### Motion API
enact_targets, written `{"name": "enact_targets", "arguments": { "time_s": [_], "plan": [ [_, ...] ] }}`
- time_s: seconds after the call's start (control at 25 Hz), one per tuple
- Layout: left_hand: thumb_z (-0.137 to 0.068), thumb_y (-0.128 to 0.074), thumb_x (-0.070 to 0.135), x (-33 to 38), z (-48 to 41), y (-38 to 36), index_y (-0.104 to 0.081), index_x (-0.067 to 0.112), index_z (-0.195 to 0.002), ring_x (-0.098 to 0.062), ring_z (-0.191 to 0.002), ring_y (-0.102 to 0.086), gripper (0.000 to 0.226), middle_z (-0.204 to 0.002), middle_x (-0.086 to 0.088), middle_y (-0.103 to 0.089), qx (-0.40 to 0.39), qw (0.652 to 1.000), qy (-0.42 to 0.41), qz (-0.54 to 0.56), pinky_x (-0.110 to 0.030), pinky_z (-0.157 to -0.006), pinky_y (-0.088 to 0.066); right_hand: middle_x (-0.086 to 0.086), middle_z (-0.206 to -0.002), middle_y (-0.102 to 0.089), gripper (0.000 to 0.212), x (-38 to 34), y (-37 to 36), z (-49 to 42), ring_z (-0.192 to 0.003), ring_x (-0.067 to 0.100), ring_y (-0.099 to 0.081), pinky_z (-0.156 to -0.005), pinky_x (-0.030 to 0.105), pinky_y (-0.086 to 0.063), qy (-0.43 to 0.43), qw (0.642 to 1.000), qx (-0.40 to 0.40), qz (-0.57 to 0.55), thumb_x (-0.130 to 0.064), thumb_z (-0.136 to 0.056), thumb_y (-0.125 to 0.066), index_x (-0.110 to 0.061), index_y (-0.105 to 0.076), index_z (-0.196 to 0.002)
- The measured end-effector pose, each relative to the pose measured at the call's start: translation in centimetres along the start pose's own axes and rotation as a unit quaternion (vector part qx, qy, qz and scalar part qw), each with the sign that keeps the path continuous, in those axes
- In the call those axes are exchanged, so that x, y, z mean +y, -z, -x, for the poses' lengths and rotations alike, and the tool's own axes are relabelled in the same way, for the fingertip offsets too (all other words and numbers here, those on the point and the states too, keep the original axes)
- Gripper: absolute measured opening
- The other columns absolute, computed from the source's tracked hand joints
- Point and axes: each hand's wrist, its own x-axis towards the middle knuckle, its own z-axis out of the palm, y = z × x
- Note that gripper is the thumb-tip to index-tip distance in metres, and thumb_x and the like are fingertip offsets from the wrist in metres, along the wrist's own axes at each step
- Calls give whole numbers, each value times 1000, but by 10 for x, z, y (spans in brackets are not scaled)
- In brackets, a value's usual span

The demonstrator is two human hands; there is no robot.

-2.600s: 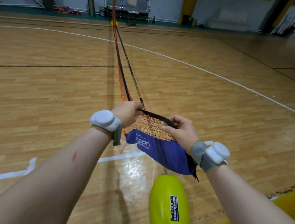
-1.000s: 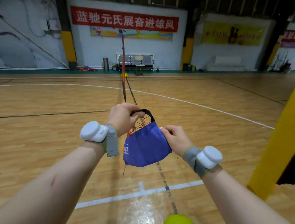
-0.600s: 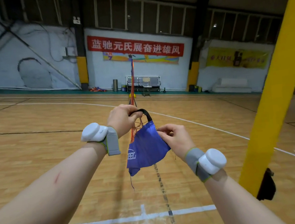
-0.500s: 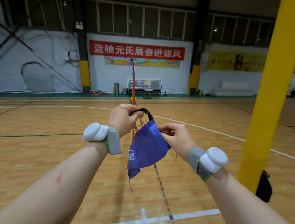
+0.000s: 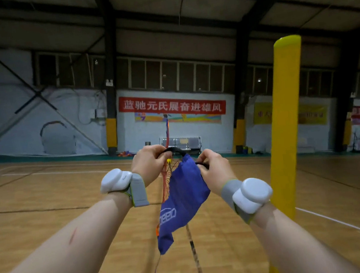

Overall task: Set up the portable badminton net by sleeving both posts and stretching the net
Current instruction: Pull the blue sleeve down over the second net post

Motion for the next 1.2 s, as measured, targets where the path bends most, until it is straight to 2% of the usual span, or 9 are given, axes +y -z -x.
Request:
{"name": "enact_targets", "arguments": {
  "time_s": [0.08,0.24,0.36,0.52,0.64,0.76,0.88,1.0,1.2],
  "plan": [
    [-87,-60,27,10,-10,10,-65,18,-75,-31,-77,-61,16,-66,-5,-62,10,1000,-1,10,-35,-67,-45,12,-100,-67,13,-16,17,-9,-89,25,-58,-70,20,-37,3,1000,10,17,-10,-88,-54,-7,-63,-97],
    [-88,-59,25,20,-27,31,-67,15,-80,-32,-78,-62,15,-64,-5,-61,29,999,-7,29,-40,-73,-49,15,-99,-68,16,-46,50,-24,-94,27,-61,-75,28,-46,24,997,-11,73,-10,-84,-59,-4,-69,-95],
    [-88,-58,25,21,-35,40,-67,15,-81,-29,-69,-57,16,-59,1,-56,32,999,-12,30,-34,-67,-45,14,-98,-67,13,-63,66,-34,-91,24,-60,-75,29,-49,36,997,7,68,-9,-83,-61,-4,-70,-92],
    [-89,-57,27,23,-46,46,-67,15,-83,-22,-64,-55,17,-60,-1,-60,32,999,-12,30,-33,-65,-43,11,-101,-66,12,-78,74,-48,-99,25,-59,-90,37,-50,53,995,48,68,-12,-83,-63,-9,-71,-92],
    [-89,-58,25,26,-55,47,-67,17,-81,-21,-62,-57,15,-62,-4,-63,27,998,-20,49,-33,-63,-45,8,-101,-66,12,-85,80,-60,-98,25,-59,-89,37,-50,72,989,88,97,-14,-83,-63,-13,-73,-90],
    [-89,-58,24,32,-60,43,-66,17,-80,-17,-54,-53,14,-56,1,-58,24,998,-30,58,-26,-55,-38,8,-99,-69,14,-91,94,-71,-96,23,-59,-83,28,-47,106,978,110,140,-13,-83,-62,-12,-73,-92],
    [-89,-57,24,37,-65,36,-65,17,-79,-14,-55,-54,14,-60,0,-59,20,997,-35,65,-26,-56,-41,7,-94,-70,13,-96,110,-83,-90,20,-58,-73,22,-41,133,972,107,165,-14,-83,-63,-13,-74,-89],
    [-90,-56,23,45,-72,35,-62,20,-76,-5,-45,-48,16,-58,2,-58,24,997,-34,65,-17,-47,-35,9,-93,-69,14,-98,119,-91,-92,22,-58,-73,22,-39,164,961,112,193,-13,-83,-61,-12,-74,-89],
    [-91,-54,25,74,-89,26,-58,24,-73,-18,-62,-57,18,-67,-5,-62,37,996,-37,66,-36,-65,-48,9,-97,-69,17,-96,146,-102,-97,25,-59,-82,26,-42,213,949,143,185,-8,-85,-58,-10,-73,-91]
  ]
}}
